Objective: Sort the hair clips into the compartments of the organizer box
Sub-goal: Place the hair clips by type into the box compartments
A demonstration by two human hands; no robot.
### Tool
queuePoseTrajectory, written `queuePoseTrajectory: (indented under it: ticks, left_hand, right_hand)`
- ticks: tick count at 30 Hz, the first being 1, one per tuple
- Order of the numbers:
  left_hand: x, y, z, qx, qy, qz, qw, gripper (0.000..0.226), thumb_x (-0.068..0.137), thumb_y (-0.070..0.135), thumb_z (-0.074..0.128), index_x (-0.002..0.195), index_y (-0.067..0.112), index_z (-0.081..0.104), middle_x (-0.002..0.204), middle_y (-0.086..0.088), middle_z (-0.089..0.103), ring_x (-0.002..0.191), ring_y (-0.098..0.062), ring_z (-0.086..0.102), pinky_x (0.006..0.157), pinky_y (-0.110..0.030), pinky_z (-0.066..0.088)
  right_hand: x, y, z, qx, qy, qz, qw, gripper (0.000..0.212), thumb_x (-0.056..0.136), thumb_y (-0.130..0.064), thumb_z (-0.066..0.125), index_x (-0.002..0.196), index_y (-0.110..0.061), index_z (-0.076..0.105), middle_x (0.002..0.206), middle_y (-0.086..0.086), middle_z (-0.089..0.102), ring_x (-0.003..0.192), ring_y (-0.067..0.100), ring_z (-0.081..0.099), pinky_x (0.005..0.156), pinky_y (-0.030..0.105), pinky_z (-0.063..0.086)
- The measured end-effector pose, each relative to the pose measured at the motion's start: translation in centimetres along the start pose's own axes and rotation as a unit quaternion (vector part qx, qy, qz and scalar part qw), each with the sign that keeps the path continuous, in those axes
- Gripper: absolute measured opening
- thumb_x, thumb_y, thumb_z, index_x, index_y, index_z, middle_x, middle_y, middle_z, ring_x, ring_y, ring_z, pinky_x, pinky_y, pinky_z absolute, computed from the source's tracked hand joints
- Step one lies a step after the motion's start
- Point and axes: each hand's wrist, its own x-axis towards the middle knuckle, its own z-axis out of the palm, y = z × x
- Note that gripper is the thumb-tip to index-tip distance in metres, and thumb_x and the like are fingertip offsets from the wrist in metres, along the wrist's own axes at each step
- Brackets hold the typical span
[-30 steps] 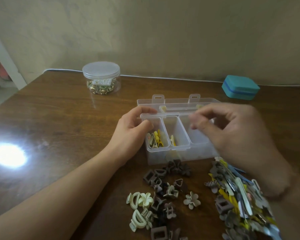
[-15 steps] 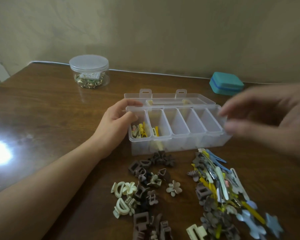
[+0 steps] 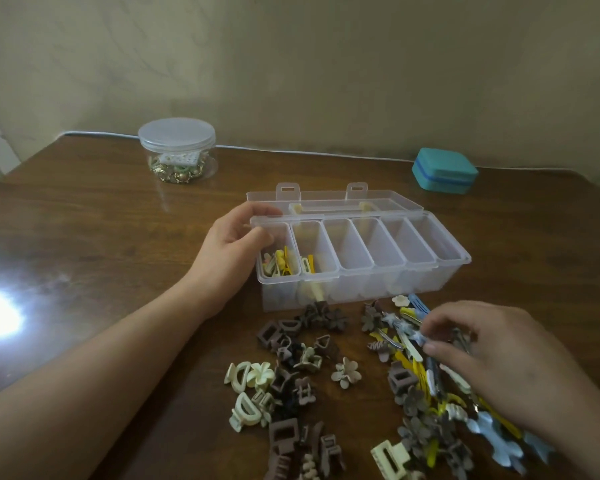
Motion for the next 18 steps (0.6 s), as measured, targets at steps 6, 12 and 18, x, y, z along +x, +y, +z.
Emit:
queuePoseTrajectory:
  ticks: [6,12,18]
  left_hand:
    - [0.1,-0.1,0.0,0.005,0.003,-0.004,1.0,0.035,0.073,0.022,0.055,0.105,0.028,0.069,0.09,0.0,0.077,0.087,-0.019,0.074,0.073,-0.035,0.055]
    - [0.1,0.0,-0.1,0.007,-0.001,-0.007,1.0,0.035,0.074,0.022,0.055,0.105,0.029,0.068,0.09,0.001,0.076,0.087,-0.018,0.073,0.074,-0.035,0.055]
    - [0.1,0.0,0.0,0.016,0.001,-0.01,1.0,0.038,0.074,0.024,0.054,0.109,0.027,0.068,0.091,0.0,0.076,0.088,-0.017,0.073,0.075,-0.035,0.055]
  right_hand:
    - [0.2,0.0,-0.1,0.05,-0.011,0.004,0.999,0.016,0.082,-0.029,0.072,0.084,-0.042,0.064,0.081,-0.029,0.064,0.056,-0.005,0.055,0.051,0.016,0.04]
    - [0.0,0.3,-0.8,0.095,-0.008,-0.004,0.995,0.02,0.083,-0.022,0.071,0.085,-0.04,0.063,0.076,-0.03,0.064,0.035,0.005,0.037,0.043,0.021,0.035]
    - [-0.7,0.1,-1.2,-0.055,-0.035,-0.033,0.997,0.016,0.082,-0.05,0.065,0.089,-0.053,0.052,0.088,-0.029,0.061,0.082,-0.021,0.048,0.056,0.014,0.04]
